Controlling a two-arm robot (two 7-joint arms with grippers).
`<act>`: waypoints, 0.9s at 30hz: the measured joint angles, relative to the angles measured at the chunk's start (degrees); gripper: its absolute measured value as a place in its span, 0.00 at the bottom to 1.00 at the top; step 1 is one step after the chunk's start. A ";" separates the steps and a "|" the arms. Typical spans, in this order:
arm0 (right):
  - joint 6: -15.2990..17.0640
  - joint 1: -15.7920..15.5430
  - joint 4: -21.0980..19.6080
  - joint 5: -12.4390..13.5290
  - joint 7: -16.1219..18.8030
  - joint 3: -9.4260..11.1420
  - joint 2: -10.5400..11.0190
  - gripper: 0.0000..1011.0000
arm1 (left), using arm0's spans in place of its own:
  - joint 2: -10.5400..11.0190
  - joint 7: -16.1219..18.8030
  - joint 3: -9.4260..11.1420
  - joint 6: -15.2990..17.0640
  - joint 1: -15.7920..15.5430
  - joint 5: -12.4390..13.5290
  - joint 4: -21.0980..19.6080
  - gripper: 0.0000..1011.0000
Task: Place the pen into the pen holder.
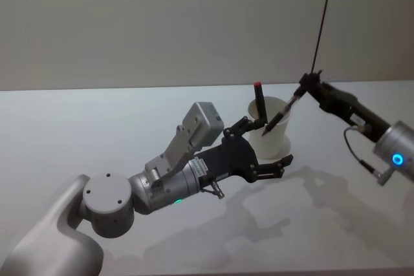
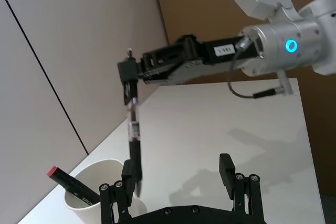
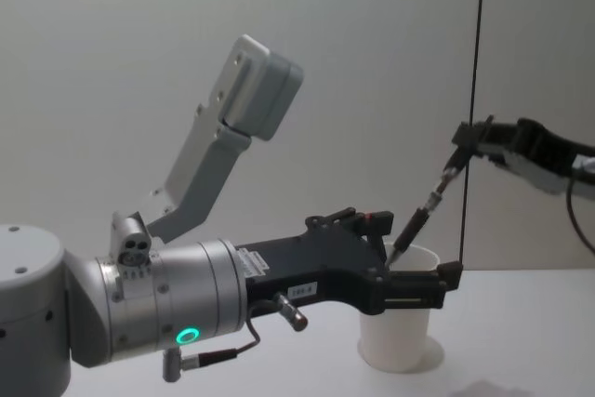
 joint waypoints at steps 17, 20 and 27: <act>-0.45 8.76 6.68 -8.37 2.49 0.16 0.76 0.13 | 0.00 0.00 0.00 0.00 0.00 0.00 0.00 0.99; -0.75 10.40 8.67 -10.01 2.88 -0.11 0.71 0.13 | 0.00 0.00 0.00 0.00 0.00 0.00 0.00 0.99; -1.71 12.86 12.27 -11.74 3.36 -0.78 0.29 0.13 | 0.00 0.00 0.00 0.00 0.00 0.00 0.00 0.99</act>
